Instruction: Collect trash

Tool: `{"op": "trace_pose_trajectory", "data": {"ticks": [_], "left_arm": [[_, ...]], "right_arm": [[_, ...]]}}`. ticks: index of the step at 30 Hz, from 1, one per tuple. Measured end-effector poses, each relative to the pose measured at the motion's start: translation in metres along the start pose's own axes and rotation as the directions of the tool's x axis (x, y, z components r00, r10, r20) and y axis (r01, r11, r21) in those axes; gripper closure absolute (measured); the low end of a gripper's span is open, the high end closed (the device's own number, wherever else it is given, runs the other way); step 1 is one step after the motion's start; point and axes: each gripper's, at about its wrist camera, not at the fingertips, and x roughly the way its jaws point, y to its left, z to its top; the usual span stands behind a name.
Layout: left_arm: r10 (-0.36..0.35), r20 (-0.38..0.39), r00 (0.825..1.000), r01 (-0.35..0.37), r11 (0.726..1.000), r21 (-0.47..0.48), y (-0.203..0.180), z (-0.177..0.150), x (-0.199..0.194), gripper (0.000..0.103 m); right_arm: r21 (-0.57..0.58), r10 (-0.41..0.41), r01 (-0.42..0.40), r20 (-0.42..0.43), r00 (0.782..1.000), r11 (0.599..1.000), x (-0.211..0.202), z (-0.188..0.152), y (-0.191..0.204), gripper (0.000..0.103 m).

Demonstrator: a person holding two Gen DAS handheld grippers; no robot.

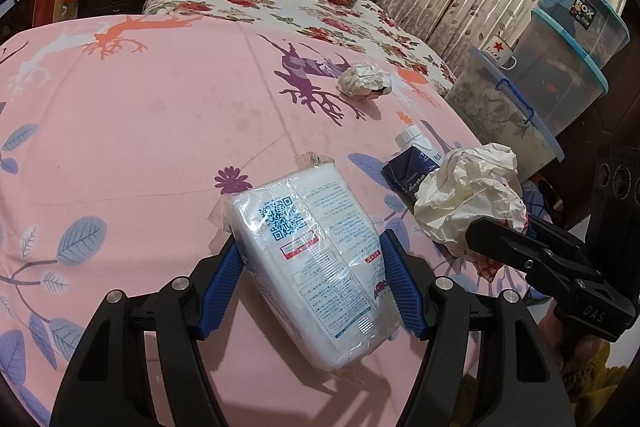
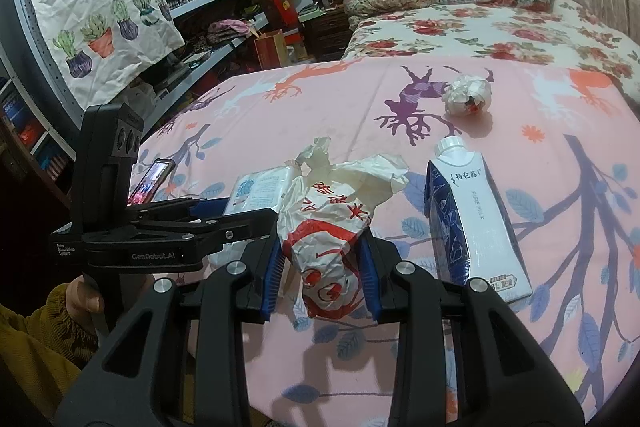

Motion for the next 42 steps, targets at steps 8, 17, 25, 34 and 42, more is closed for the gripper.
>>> {"op": "trace_pose_trajectory", "data": {"ticks": [8, 17, 25, 34, 42], "left_arm": [[-0.01, 0.028, 1.0, 0.009, 1.0, 0.008, -0.003, 0.005, -0.009, 0.039], [-0.079, 0.121, 0.989, 0.078, 0.997, 0.017, -0.021, 0.033, -0.041, 0.039], [-0.121, 0.104, 0.987, 0.111, 0.989, 0.099, -0.061, 0.058, -0.029, 0.039], [-0.192, 0.051, 0.98, 0.177, 0.962, 0.209, -0.122, 0.103, 0.007, 0.039], [-0.249, -0.093, 0.964, 0.266, 0.904, 0.334, -0.218, 0.126, 0.081, 0.039]], "right_arm": [[0.008, -0.001, 0.001, 0.049, 0.999, 1.0, -0.01, 0.005, -0.001, 0.067], [0.044, -0.015, 0.006, 0.186, 0.982, 0.999, -0.045, 0.019, -0.013, 0.067], [0.102, -0.052, 0.029, 0.233, 0.971, 0.994, -0.061, 0.018, -0.038, 0.067], [0.218, -0.154, 0.088, 0.309, 0.938, 0.972, -0.095, 0.011, -0.094, 0.067], [0.393, -0.296, 0.149, 0.346, 0.89, 0.907, -0.137, -0.019, -0.176, 0.067]]}}
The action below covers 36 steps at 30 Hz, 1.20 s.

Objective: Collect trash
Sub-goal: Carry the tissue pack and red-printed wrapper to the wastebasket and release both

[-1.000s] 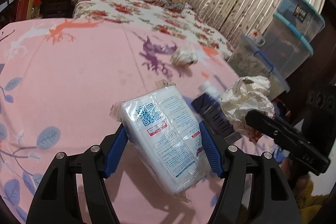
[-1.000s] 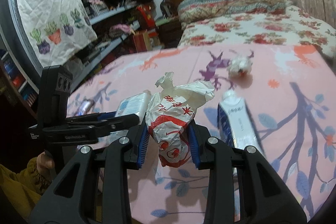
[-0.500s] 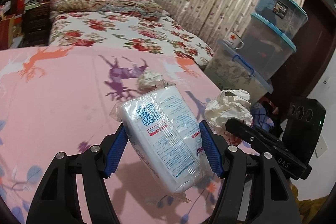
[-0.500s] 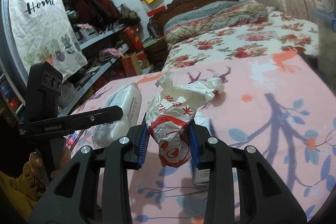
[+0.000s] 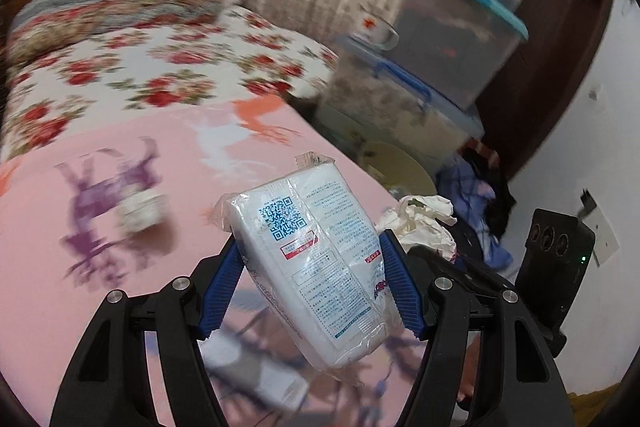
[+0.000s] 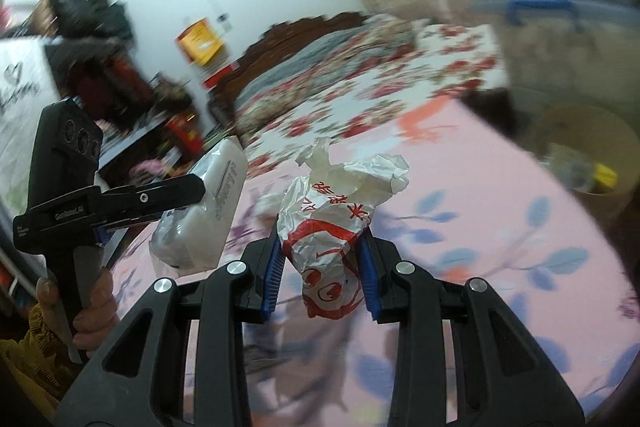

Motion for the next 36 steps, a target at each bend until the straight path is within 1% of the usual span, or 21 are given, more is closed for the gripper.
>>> {"op": "trace_pose_trajectory", "data": {"ticks": [2, 4, 7, 10, 11, 12, 13, 15, 16, 17, 18, 19, 20, 21, 22, 24, 26, 27, 30, 33, 36], "left_arm": [[-0.021, -0.042, 0.999, 0.022, 0.999, 0.026, -0.016, 0.012, 0.03, 0.039], [-0.055, -0.093, 0.994, 0.06, 0.997, 0.046, -0.035, 0.028, 0.066, 0.039], [-0.098, -0.142, 0.985, 0.11, 0.991, 0.082, -0.065, 0.055, 0.116, 0.039], [-0.128, -0.181, 0.975, 0.15, 0.982, 0.113, -0.097, 0.082, 0.169, 0.038], [-0.132, -0.192, 0.972, 0.157, 0.981, 0.118, -0.105, 0.089, 0.184, 0.038], [-0.136, -0.208, 0.969, 0.164, 0.979, 0.123, -0.115, 0.098, 0.205, 0.038], [-0.135, -0.22, 0.966, 0.166, 0.977, 0.13, -0.124, 0.104, 0.224, 0.038], [-0.129, -0.232, 0.964, 0.165, 0.976, 0.143, -0.137, 0.112, 0.25, 0.037], [-0.125, -0.239, 0.963, 0.162, 0.977, 0.142, -0.145, 0.118, 0.269, 0.037], [-0.127, -0.246, 0.961, 0.164, 0.977, 0.135, -0.148, 0.122, 0.28, 0.036], [-0.131, -0.252, 0.959, 0.167, 0.978, 0.127, -0.152, 0.125, 0.292, 0.035], [-0.138, -0.255, 0.957, 0.172, 0.978, 0.117, -0.157, 0.129, 0.307, 0.033], [-0.14, -0.256, 0.956, 0.174, 0.978, 0.116, -0.16, 0.132, 0.317, 0.029], [-0.113, -0.253, 0.961, 0.148, 0.981, 0.123, -0.163, 0.134, 0.328, 0.022], [-0.084, -0.256, 0.963, 0.118, 0.986, 0.119, -0.163, 0.137, 0.337, 0.021], [-0.072, -0.272, 0.96, 0.096, 0.992, 0.077, -0.157, 0.138, 0.343, 0.022], [-0.097, -0.273, 0.957, 0.111, 0.993, 0.035, -0.15, 0.137, 0.337, 0.022], [-0.11, -0.263, 0.958, 0.122, 0.992, 0.032, -0.147, 0.135, 0.329, 0.022], [-0.1, -0.245, 0.964, 0.116, 0.992, 0.052, -0.143, 0.129, 0.305, 0.022], [-0.14, -0.227, 0.964, 0.147, 0.989, 0.017, -0.137, 0.124, 0.27, 0.023], [-0.187, -0.194, 0.963, 0.191, 0.982, 0.0, -0.13, 0.113, 0.221, 0.023]], "right_arm": [[0.05, -0.054, 0.053, 0.021, 0.998, 0.997, -0.009, 0.005, -0.034, 0.067], [0.089, -0.102, 0.099, 0.031, 0.994, 0.991, -0.017, 0.01, -0.062, 0.067], [0.14, -0.191, 0.183, 0.048, 0.98, 0.973, -0.03, 0.024, -0.112, 0.067], [0.187, -0.25, 0.238, 0.043, 0.967, 0.953, -0.035, 0.042, -0.162, 0.067], [0.196, -0.266, 0.253, 0.04, 0.963, 0.947, -0.034, 0.047, -0.174, 0.066], [0.208, -0.291, 0.279, 0.032, 0.956, 0.938, -0.033, 0.056, -0.194, 0.066], [0.213, -0.304, 0.291, 0.026, 0.952, 0.933, -0.029, 0.062, -0.203, 0.065], [0.219, -0.336, 0.326, 0.011, 0.942, 0.92, -0.024, 0.073, -0.23, 0.065], [0.215, -0.353, 0.345, -0.001, 0.936, 0.914, -0.018, 0.077, -0.24, 0.065], [0.21, -0.372, 0.367, -0.019, 0.928, 0.906, -0.012, 0.083, -0.252, 0.065], [0.21, -0.377, 0.374, -0.027, 0.926, 0.903, -0.006, 0.086, -0.259, 0.062], [0.214, -0.375, 0.374, -0.037, 0.926, 0.902, 0.0, 0.09, -0.269, 0.048], [0.219, -0.371, 0.372, -0.046, 0.928, 0.902, 0.003, 0.091, -0.279, 0.038], [0.227, -0.373, 0.375, -0.054, 0.926, 0.899, 0.01, 0.093, -0.286, 0.025], [0.233, -0.383, 0.385, -0.054, 0.922, 0.893, 0.015, 0.094, -0.291, 0.025], [0.235, -0.396, 0.397, -0.055, 0.917, 0.887, 0.018, 0.094, -0.293, 0.026], [0.24, -0.395, 0.388, -0.019, 0.918, 0.89, 0.009, 0.088, -0.285, 0.027], [0.241, -0.397, 0.386, -0.002, 0.918, 0.891, 0.003, 0.085, -0.279, 0.027], [0.251, -0.393, 0.371, 0.039, 0.919, 0.894, -0.014, 0.074, -0.26, 0.027], [0.274, -0.367, 0.335, 0.075, 0.927, 0.902, -0.031, 0.064, -0.238, 0.028], [0.274, -0.323, 0.285, 0.105, 0.941, 0.919, -0.043, 0.056, -0.21, 0.029]]}}
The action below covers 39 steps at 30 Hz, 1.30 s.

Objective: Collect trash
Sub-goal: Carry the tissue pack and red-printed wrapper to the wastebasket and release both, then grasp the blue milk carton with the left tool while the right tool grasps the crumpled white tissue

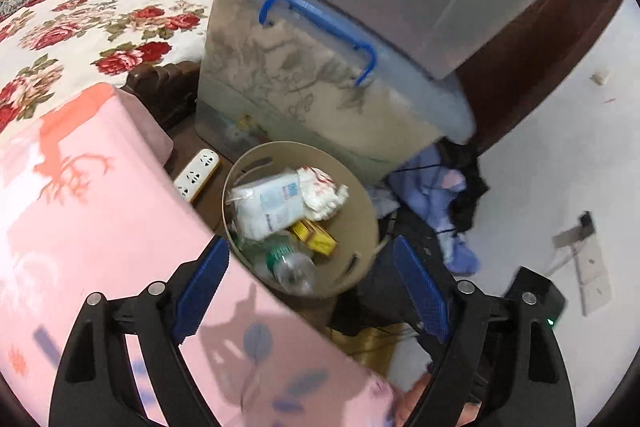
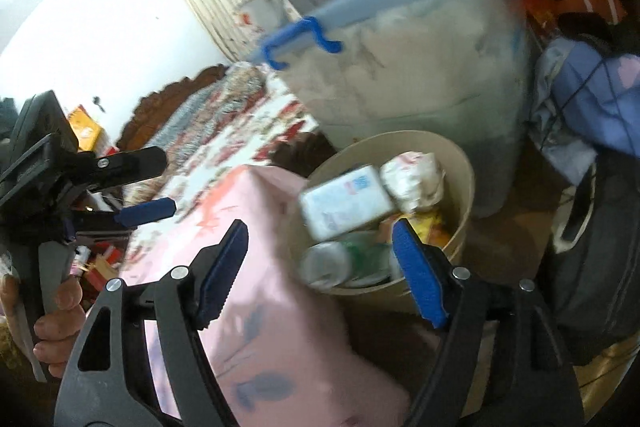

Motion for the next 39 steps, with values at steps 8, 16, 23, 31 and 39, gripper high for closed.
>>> {"op": "trace_pose_trajectory", "data": {"ticks": [8, 16, 23, 31, 39], "left_arm": [[0.042, 0.101, 0.994, -0.046, 0.998, 0.041, 0.027, -0.091, -0.137, 0.023], [0.307, 0.131, 0.943, -0.257, 0.917, -0.305, 0.167, -0.215, -0.265, 0.026], [0.277, 0.114, 0.954, -0.185, 0.844, -0.503, 0.221, -0.29, -0.29, 0.027], [0.27, 0.124, 0.955, -0.184, 0.866, -0.464, 0.21, -0.297, -0.274, 0.023], [0.338, 0.154, 0.929, -0.226, 0.844, -0.487, 0.222, -0.315, -0.299, 0.02]], "right_arm": [[-0.016, 0.156, -0.158, -0.07, 0.985, 0.987, -0.011, -0.037, 0.07, 0.035], [-0.029, 0.282, -0.304, -0.299, 0.912, 0.952, 0.016, -0.108, 0.151, 0.049], [-0.201, 0.214, -0.343, -0.478, 0.852, 0.917, 0.025, -0.177, 0.221, 0.058], [-0.283, 0.213, -0.443, -0.584, 0.783, 0.851, 0.049, -0.231, 0.306, 0.059], [-0.322, 0.23, -0.482, -0.583, 0.779, 0.815, 0.05, -0.241, 0.335, 0.058]]}}
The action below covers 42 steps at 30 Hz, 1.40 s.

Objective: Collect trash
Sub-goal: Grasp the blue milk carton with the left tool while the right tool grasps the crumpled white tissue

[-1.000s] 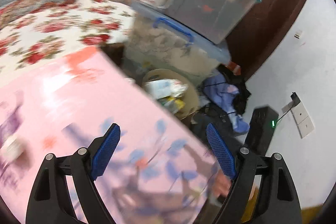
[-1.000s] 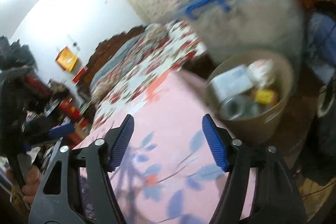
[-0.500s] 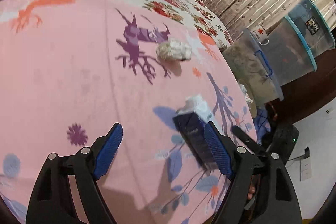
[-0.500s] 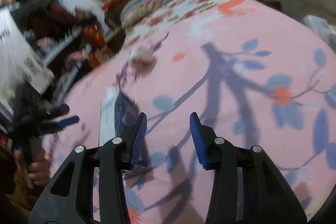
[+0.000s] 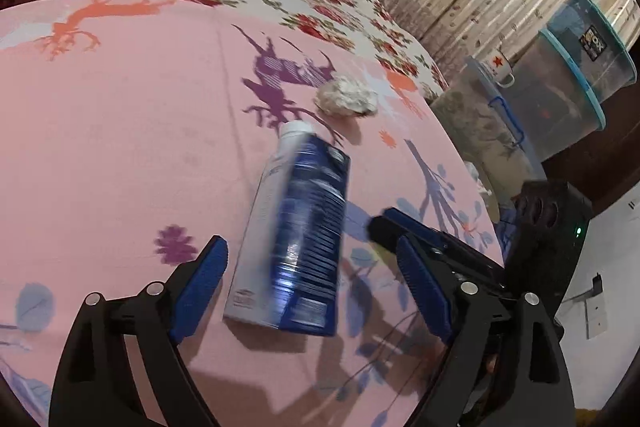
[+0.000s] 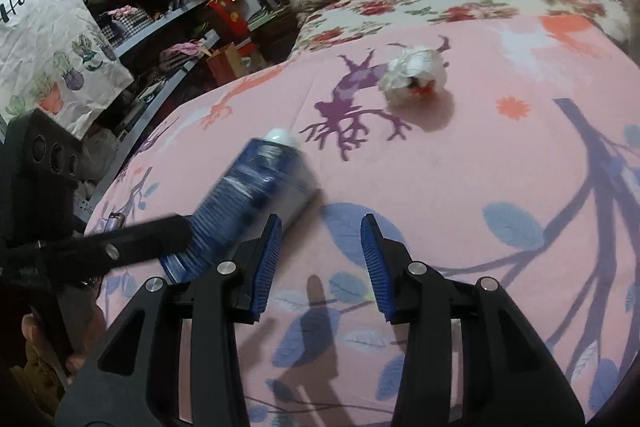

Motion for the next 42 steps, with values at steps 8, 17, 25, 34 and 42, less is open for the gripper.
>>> {"op": "trace_pose_trajectory", "data": {"ticks": [8, 17, 25, 34, 42], "left_arm": [[0.004, 0.003, 1.0, -0.004, 0.999, 0.036, -0.01, 0.002, 0.006, 0.016], [0.068, -0.005, 0.998, -0.067, 0.994, 0.087, -0.026, 0.002, 0.02, 0.011], [0.111, 0.02, 0.994, -0.113, 0.983, 0.145, -0.041, 0.001, 0.021, 0.01], [0.182, 0.031, 0.983, -0.184, 0.964, 0.194, -0.047, -0.006, 0.029, 0.009], [0.15, 0.015, 0.989, -0.15, 0.978, 0.147, -0.034, -0.006, 0.022, 0.009]], "right_arm": [[0.214, -0.042, 0.029, 0.056, 0.998, 0.976, -0.018, -0.005, -0.062, 0.058], [0.208, -0.024, 0.016, 0.035, 0.999, 0.978, -0.012, -0.003, -0.061, 0.058], [0.218, -0.009, 0.001, 0.034, 0.999, 0.976, -0.013, -0.006, -0.062, 0.057], [0.223, -0.005, -0.003, 0.035, 0.999, 0.975, -0.011, -0.004, -0.064, 0.057], [0.218, -0.011, 0.002, 0.039, 0.999, 0.976, -0.013, -0.006, -0.063, 0.057]]}}
